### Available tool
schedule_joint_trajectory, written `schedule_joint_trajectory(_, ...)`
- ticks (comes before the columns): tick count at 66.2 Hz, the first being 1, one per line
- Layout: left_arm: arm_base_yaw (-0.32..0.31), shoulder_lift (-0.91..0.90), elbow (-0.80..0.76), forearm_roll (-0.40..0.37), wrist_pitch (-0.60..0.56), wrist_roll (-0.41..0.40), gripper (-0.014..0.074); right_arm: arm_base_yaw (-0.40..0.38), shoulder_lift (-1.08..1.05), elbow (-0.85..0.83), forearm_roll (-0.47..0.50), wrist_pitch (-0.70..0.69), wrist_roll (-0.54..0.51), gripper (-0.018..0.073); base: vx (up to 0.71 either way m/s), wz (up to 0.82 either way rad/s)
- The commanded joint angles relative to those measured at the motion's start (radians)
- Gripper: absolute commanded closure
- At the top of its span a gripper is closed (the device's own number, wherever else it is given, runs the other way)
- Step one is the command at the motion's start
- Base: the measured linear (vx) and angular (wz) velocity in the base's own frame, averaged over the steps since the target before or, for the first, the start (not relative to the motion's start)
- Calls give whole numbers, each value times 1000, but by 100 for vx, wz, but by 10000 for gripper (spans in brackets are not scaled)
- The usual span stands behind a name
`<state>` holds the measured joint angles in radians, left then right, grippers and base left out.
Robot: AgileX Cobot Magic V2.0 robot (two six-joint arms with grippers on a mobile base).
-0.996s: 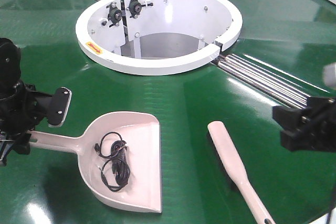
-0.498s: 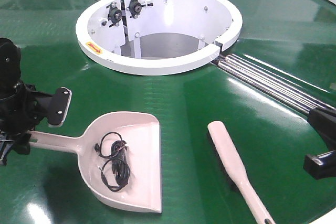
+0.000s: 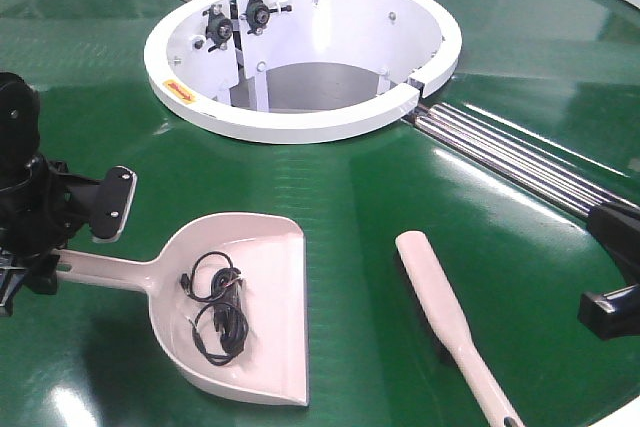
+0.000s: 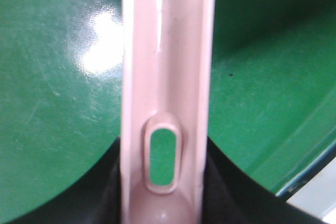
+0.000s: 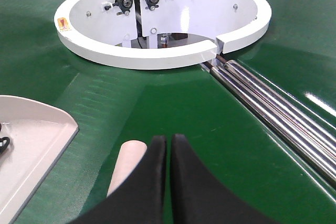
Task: Clean and inspect green conveyor with broom and dustpan
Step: 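Release the dustpan handle and raise the left gripper away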
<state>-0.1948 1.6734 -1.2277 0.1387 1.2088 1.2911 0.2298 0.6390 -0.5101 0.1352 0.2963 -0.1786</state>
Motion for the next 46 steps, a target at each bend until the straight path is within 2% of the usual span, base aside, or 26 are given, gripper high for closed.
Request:
schedule_joint_trajectory(1,-9,-36,-26,-17,12,7,619,-2,-2,-29,0,-78,-10,569,0,0)
schedule_joint_trajectory(46,-9,-36,-26,-16,17,7,616,-2,-2,-29,0,-83,-10,569,0,0)
